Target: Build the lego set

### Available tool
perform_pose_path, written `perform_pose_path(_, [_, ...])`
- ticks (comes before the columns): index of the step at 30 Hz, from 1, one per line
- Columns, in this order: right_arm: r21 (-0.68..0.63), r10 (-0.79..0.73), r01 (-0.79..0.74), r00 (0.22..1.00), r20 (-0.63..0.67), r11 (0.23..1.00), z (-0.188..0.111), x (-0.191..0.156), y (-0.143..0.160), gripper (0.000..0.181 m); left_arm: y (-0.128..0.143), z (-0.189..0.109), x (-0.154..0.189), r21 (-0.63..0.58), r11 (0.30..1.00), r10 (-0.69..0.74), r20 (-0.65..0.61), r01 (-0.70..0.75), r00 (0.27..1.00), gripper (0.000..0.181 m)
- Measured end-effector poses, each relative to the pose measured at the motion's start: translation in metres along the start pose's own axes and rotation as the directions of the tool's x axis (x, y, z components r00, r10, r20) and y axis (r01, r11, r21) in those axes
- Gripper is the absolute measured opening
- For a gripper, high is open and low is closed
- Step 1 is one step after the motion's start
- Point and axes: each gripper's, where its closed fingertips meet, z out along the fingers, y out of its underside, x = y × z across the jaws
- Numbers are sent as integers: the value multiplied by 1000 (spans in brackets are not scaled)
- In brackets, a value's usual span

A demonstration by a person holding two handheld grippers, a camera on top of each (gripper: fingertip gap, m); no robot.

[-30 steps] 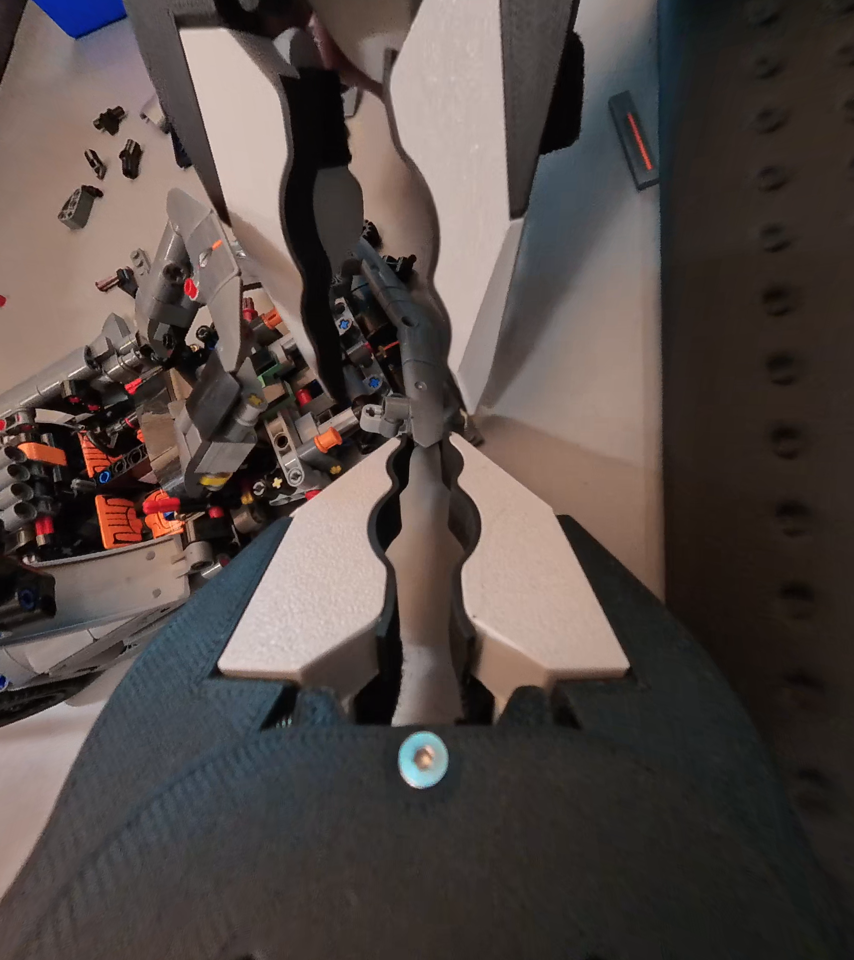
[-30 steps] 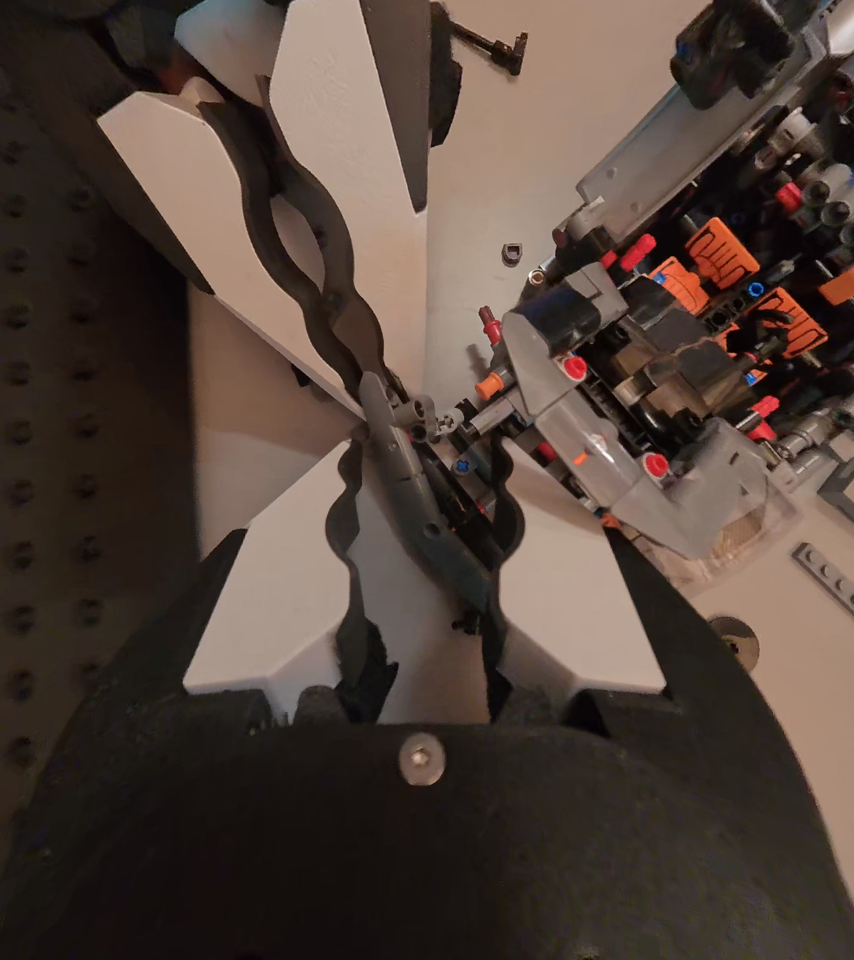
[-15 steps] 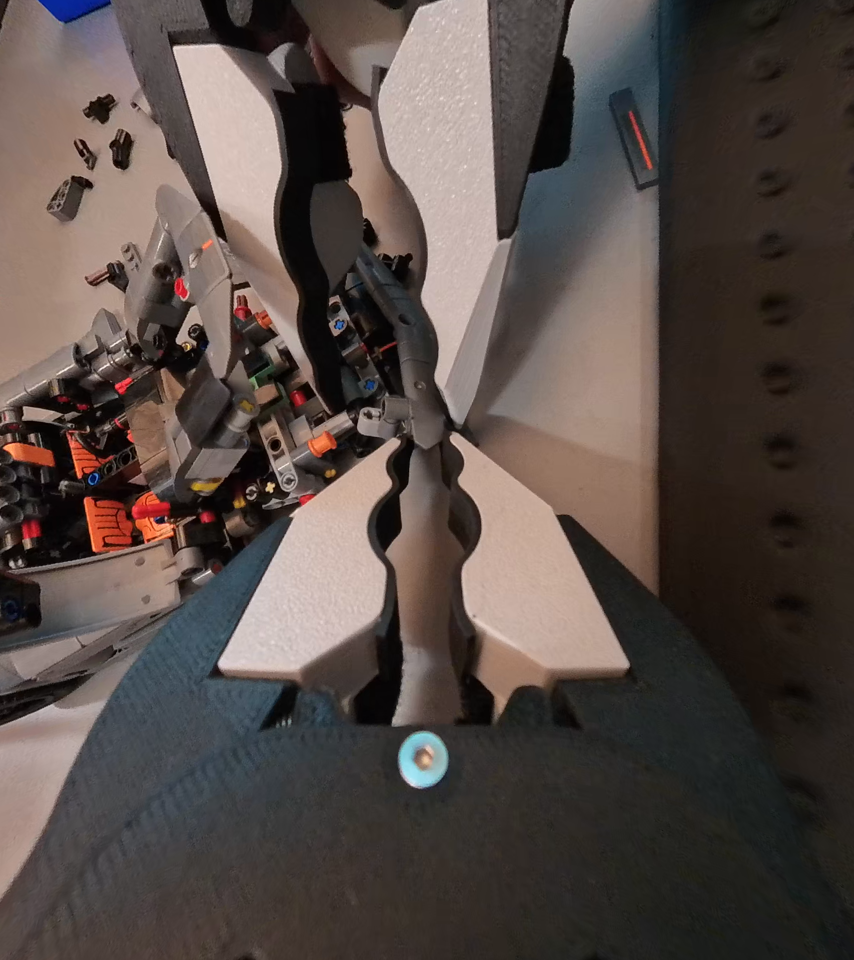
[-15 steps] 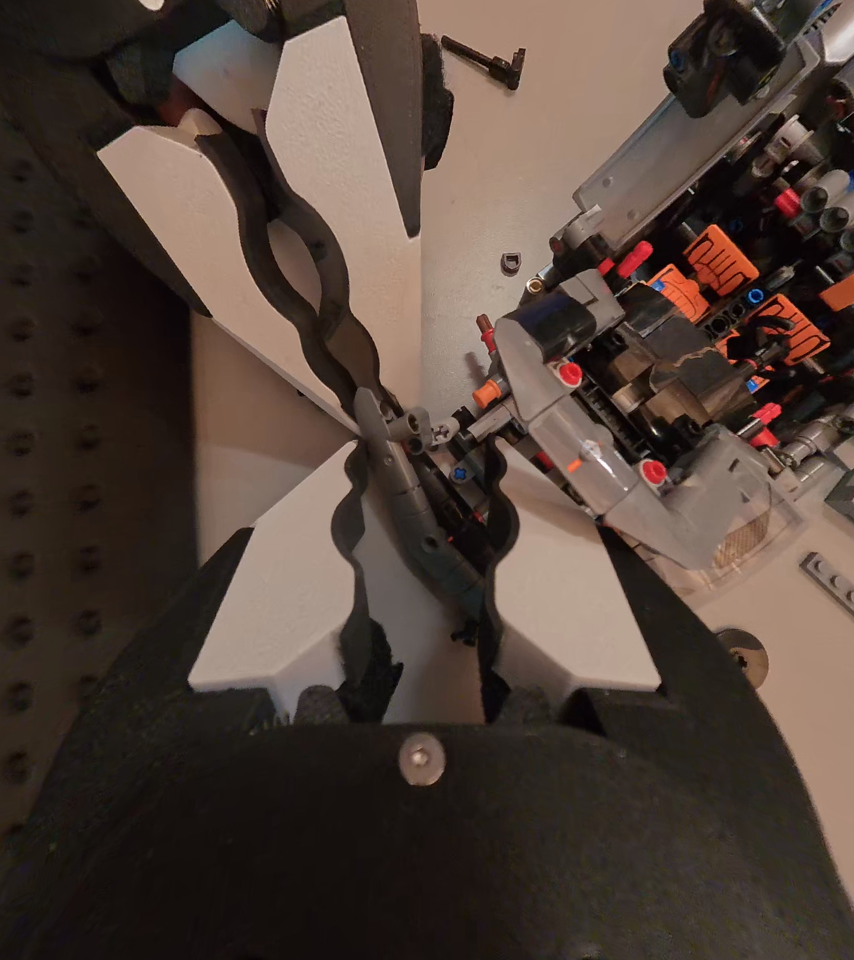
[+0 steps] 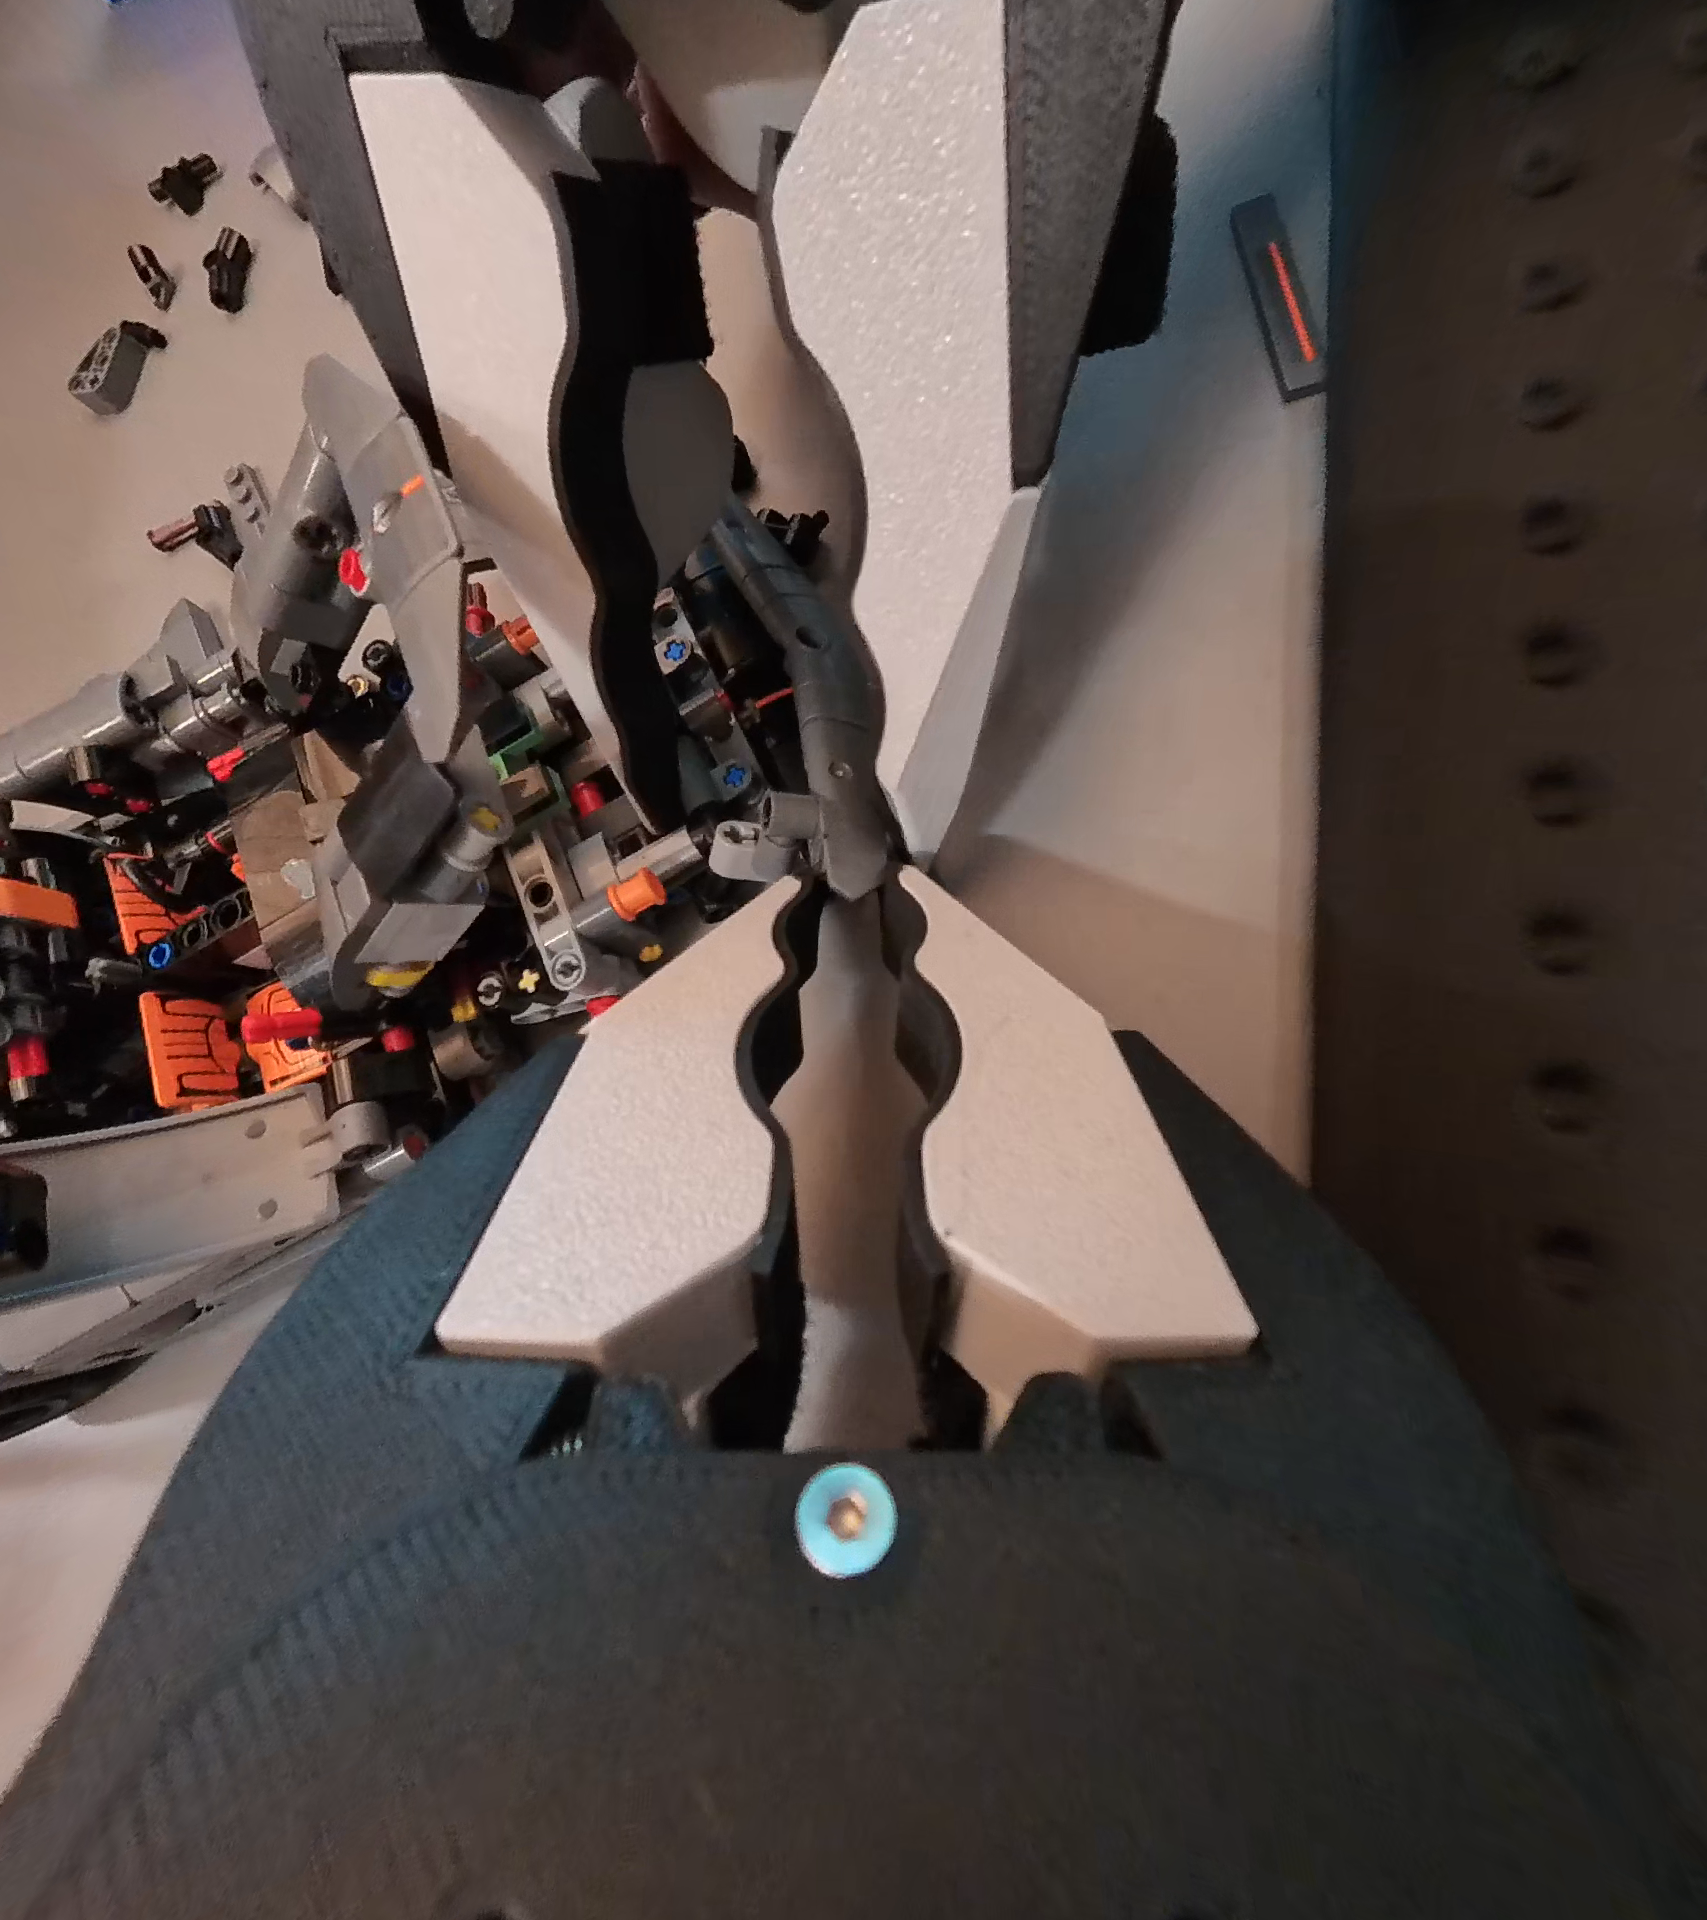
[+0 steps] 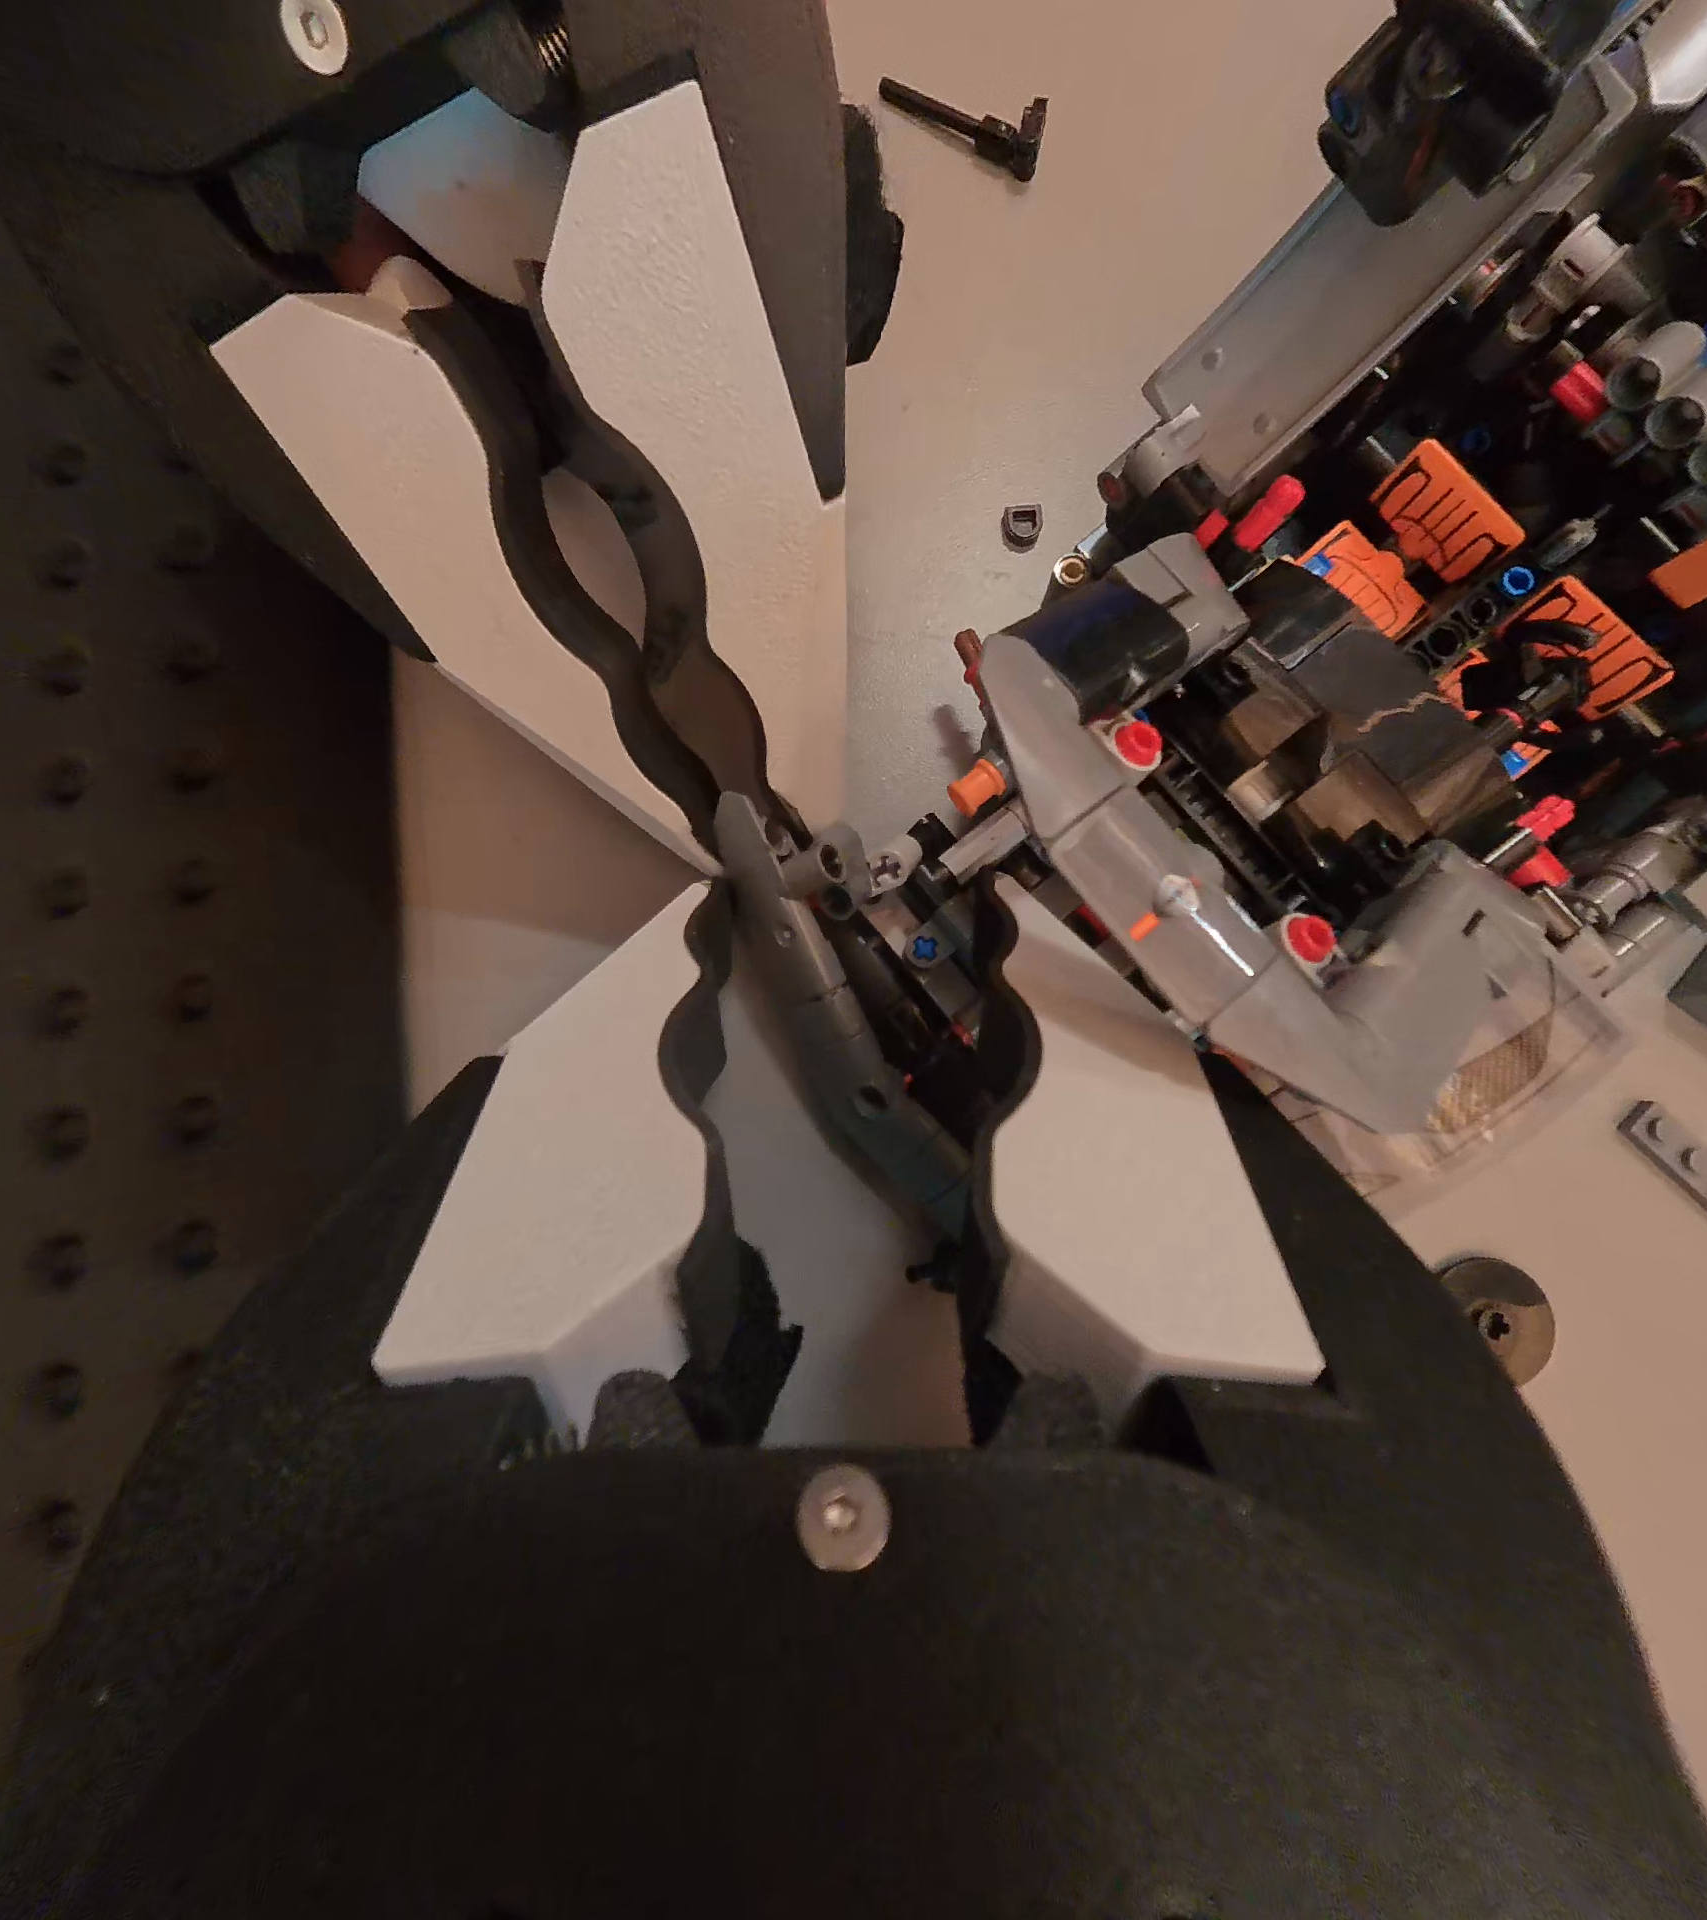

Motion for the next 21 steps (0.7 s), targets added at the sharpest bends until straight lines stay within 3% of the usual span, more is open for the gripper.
perform_pose_path(21, [9,23,-23,1000,18,1000,-2,0,1,48,-1,3,-1,2,996,-86,-34,86,996,10])
